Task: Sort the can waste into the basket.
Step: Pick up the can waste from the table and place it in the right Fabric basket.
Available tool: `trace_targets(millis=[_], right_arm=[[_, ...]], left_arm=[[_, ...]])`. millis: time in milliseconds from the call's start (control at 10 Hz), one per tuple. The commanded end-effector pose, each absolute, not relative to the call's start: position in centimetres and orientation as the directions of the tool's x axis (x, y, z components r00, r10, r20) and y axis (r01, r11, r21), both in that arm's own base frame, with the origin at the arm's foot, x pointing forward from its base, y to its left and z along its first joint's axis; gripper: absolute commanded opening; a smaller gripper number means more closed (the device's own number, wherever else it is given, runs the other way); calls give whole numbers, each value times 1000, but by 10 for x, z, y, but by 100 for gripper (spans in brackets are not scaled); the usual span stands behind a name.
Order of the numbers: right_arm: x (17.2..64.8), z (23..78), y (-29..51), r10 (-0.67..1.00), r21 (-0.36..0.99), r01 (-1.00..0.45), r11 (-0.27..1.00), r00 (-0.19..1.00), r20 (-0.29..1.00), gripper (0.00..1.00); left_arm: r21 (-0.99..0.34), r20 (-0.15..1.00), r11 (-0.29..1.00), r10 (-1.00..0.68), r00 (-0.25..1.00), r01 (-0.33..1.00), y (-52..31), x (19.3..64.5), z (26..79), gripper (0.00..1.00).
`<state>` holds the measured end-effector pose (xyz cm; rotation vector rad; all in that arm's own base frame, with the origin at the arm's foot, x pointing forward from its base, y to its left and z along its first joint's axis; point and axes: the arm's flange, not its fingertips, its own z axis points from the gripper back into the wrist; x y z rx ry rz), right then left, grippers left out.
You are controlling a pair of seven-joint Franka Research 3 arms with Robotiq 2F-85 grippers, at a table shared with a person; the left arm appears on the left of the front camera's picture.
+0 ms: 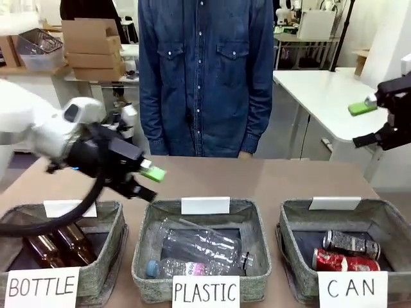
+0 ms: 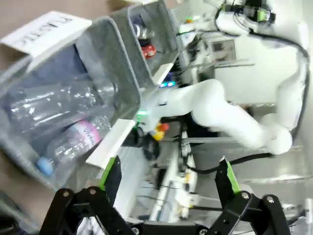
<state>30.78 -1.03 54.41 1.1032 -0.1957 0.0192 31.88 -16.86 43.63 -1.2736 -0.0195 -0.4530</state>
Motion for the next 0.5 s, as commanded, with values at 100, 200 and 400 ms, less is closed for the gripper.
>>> trace_targets(millis=[100,200,400], right_arm=[[315,550,-5,-184,904,109,413,982,-35,100],[320,544,-8,-212,895,126,428,977,-36,100],[312,540,-8,-164,899,89,429,986,-20,100]], left_arm=[[-990,126,60,-9,992,127,-101,301,428,100],[-985,161,74,65,985,156,-87,294,432,100],[-987,134,87,-51,990,138,-84,354,439,100]])
